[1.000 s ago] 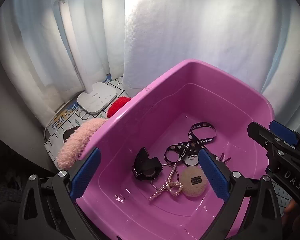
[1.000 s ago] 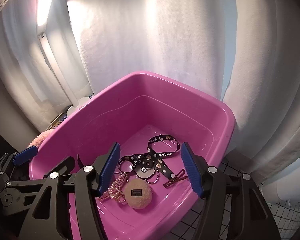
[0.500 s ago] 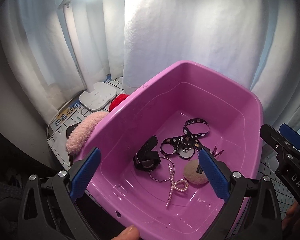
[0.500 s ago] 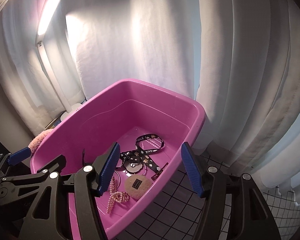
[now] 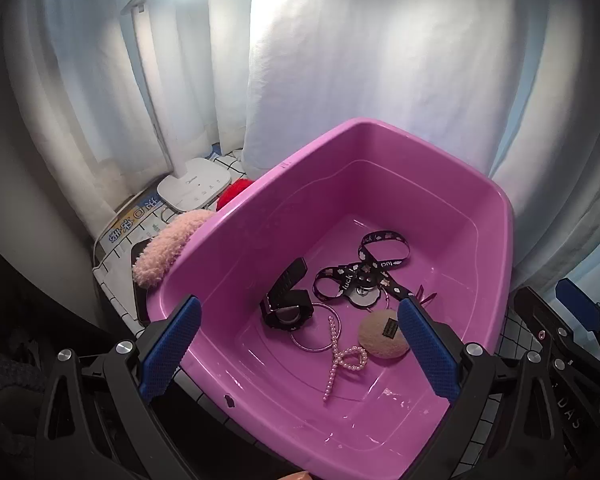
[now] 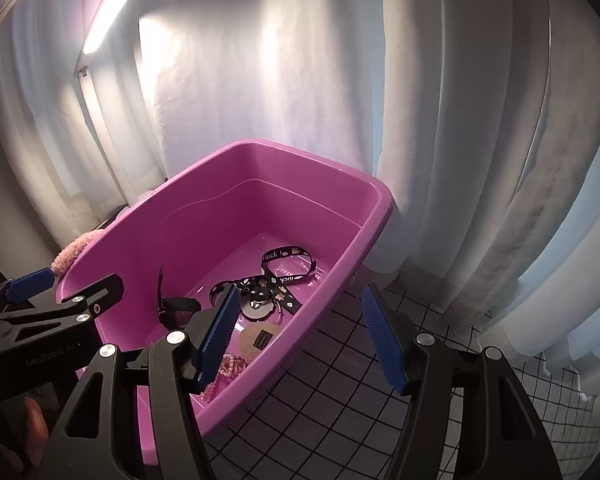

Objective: Organize jewelry

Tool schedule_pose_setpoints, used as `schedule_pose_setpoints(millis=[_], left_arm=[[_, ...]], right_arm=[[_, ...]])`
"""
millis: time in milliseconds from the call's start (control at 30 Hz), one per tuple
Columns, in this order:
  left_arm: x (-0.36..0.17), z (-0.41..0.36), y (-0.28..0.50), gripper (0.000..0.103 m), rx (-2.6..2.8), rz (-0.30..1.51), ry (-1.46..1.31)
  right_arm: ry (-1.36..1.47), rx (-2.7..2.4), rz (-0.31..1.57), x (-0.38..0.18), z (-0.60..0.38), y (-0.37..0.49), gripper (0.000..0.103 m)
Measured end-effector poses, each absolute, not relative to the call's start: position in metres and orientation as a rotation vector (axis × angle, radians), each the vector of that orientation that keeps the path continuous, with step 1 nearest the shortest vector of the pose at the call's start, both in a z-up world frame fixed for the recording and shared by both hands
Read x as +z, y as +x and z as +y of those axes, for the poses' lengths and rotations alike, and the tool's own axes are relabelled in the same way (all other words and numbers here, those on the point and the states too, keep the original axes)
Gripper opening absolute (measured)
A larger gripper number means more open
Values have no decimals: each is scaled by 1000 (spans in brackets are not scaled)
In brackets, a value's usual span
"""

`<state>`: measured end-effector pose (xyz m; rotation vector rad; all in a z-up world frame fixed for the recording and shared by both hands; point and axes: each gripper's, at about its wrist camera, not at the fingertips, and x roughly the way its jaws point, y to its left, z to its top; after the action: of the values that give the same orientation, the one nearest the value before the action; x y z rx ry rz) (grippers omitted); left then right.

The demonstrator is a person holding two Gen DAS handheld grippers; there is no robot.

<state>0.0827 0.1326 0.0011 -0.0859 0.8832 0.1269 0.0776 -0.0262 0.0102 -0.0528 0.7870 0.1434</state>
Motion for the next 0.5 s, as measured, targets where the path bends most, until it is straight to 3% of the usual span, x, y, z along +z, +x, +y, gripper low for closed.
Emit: schedule_pose_setpoints(millis=[500], left_arm=[[5,130,80,97,169,886,-78]], right_arm=[[-54,143,804,1,-34,66,61]])
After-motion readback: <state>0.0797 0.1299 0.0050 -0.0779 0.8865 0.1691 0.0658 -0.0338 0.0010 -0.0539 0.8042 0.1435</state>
